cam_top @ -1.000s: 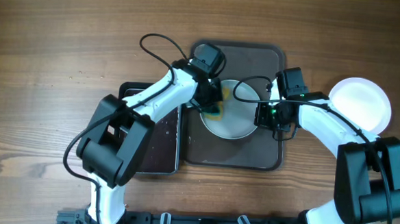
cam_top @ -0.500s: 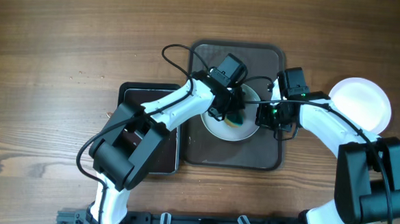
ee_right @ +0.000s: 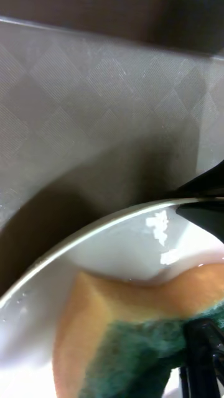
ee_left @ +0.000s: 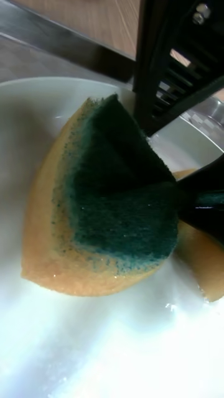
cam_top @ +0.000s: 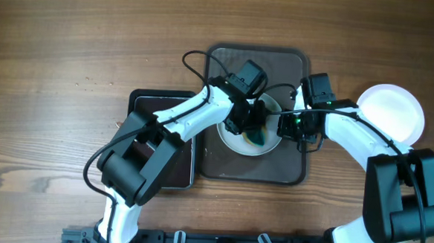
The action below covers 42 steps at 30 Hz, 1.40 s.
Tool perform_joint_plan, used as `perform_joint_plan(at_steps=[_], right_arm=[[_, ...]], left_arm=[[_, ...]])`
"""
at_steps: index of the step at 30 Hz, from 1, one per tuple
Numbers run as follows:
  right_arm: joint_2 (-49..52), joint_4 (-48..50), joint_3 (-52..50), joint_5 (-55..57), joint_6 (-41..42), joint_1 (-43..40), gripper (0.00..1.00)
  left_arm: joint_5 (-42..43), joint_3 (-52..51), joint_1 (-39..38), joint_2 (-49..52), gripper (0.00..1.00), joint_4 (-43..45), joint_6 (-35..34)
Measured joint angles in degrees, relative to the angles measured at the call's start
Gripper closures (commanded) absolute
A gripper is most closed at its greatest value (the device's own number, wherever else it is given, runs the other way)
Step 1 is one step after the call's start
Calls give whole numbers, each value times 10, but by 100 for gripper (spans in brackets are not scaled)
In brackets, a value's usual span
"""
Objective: Clean dirty plates on tray and stack at the side
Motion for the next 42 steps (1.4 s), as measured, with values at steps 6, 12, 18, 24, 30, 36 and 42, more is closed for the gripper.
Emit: perform_joint_plan(at_steps=[6, 12, 18, 24, 30, 36, 42], right_arm=[[0, -2, 0, -2, -2, 3, 96], [0, -2, 0, -2, -2, 3, 96], [0, -3, 0, -2, -4, 3, 96], [0, -4, 0, -2, -4, 3, 96], [0, -4, 0, -2, -4, 3, 96], [0, -3, 0, -3, -4, 3, 96], [0, -4, 0, -5, -4, 3, 96]], left_arm=[[-89, 10, -1, -16, 96, -104, 7], [-203, 0, 18, -49, 96, -140, 7], [-200, -2, 56, -88, 96, -146, 7], [-182, -2, 122, -194, 96, -187, 9], [-224, -2, 206, -281, 96, -296, 9], [-268, -87, 235, -278, 96, -252, 9], [-202, -172, 235, -271, 87, -179, 57]])
